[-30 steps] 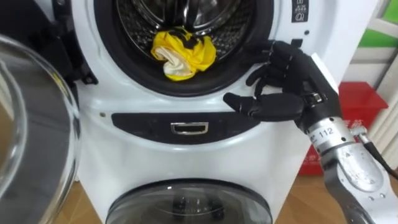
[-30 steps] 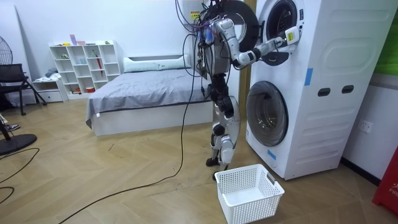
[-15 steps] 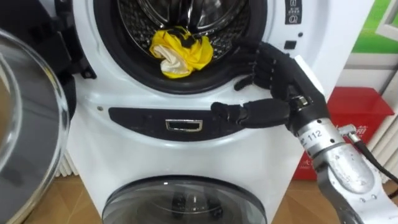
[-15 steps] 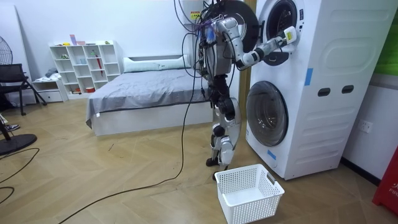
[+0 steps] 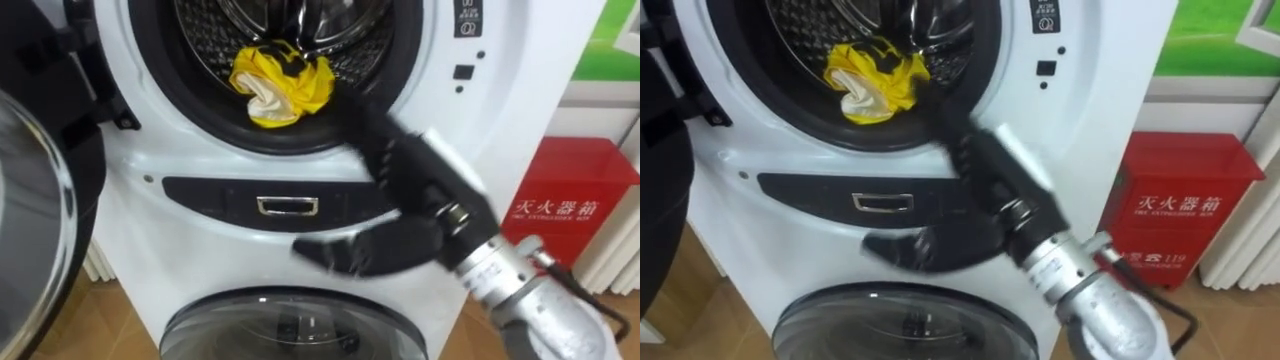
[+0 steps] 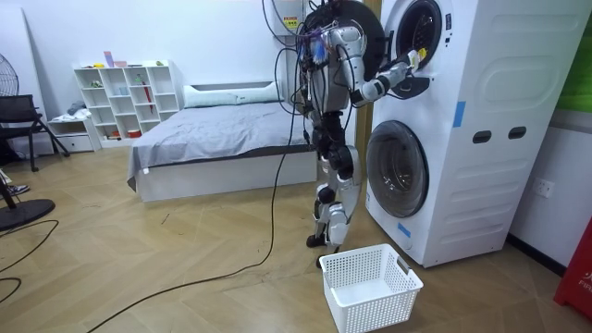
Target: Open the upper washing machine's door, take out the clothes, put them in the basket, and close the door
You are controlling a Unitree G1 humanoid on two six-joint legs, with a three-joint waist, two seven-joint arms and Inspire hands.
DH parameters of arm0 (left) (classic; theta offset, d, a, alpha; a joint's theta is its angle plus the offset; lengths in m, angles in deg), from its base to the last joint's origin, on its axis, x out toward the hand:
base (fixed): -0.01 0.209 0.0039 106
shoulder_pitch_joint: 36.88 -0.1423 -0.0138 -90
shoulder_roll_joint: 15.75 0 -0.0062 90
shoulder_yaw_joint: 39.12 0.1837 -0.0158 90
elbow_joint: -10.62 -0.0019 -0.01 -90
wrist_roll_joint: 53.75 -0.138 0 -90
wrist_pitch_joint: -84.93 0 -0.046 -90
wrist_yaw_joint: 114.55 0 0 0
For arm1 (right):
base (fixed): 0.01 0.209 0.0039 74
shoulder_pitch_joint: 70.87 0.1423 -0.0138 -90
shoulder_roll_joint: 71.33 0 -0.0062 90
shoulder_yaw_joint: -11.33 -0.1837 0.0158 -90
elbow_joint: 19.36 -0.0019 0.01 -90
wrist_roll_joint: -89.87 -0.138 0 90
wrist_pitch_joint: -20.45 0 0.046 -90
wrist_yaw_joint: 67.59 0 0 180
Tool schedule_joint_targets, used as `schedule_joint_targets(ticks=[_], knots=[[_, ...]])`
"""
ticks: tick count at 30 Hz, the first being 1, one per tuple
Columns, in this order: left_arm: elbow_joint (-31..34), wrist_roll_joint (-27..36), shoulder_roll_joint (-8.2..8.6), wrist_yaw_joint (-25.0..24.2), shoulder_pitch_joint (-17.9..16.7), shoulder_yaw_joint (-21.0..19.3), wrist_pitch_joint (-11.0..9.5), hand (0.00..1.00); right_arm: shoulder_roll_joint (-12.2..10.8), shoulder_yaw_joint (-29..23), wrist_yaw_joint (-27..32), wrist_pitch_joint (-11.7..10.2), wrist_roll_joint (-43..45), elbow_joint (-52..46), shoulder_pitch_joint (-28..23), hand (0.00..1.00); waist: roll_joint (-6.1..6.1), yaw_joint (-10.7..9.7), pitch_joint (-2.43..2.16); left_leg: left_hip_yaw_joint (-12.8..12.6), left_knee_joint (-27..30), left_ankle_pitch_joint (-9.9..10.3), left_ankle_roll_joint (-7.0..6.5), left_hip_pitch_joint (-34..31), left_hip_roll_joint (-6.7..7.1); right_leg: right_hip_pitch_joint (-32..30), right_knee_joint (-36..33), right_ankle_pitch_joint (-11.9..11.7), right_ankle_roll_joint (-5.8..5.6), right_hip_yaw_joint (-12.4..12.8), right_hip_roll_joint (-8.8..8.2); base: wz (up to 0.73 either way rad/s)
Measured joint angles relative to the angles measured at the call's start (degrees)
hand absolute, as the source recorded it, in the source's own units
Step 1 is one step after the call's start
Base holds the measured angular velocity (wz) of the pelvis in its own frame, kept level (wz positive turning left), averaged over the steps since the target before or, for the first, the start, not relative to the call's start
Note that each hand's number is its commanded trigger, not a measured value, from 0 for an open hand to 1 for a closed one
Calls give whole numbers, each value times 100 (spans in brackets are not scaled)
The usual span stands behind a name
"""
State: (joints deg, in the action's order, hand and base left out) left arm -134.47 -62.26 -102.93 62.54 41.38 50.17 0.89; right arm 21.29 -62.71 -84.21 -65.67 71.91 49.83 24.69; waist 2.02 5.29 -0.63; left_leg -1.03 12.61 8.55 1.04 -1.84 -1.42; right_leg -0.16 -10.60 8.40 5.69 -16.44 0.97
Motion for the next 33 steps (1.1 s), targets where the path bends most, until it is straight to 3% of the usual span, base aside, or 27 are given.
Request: schedule_joint_targets(ticks=[2,11,14,25,28,33], knots=[[0,2,-14,0,-15,52,-1,0,29,100,-307,2,2,0,0,0,16,114,6,6,-4,26,-4,-5,4,1,5,1,12,3,1,0],[0,-1,-36,-46,-27,94,-5,0,37,103,-803,9,104,1,-23,0,98,268,17,-6,-38,75,-39,-30,38,54,112,8,-24,-18,-7,4],[0,-1,-38,-69,-19,95,-6,0,37,102,-827,86,185,1,-23,0,112,269,63,-4,-44,75,-39,-32,43,76,171,14,-34,-25,-4,3],[-9,-85,-38,-112,-35,80,-16,0,6,77,-853,130,523,-189,-23,0,143,279,66,-23,-147,75,-39,52,82,130,205,84,-70,-47,-34,1],[-18,-82,-37,-109,-67,82,-115,0,-14,22,-825,130,550,-409,11,0,145,273,65,-31,-145,76,-40,49,100,132,205,93,-86,-75,-60,0],[-113,-75,-29,-9,-138,93,-142,0,-34,-211,-407,107,581,-761,125,0,138,263,74,-29,-134,90,-63,111,111,211,205,105,-108,-78,-82,3]])
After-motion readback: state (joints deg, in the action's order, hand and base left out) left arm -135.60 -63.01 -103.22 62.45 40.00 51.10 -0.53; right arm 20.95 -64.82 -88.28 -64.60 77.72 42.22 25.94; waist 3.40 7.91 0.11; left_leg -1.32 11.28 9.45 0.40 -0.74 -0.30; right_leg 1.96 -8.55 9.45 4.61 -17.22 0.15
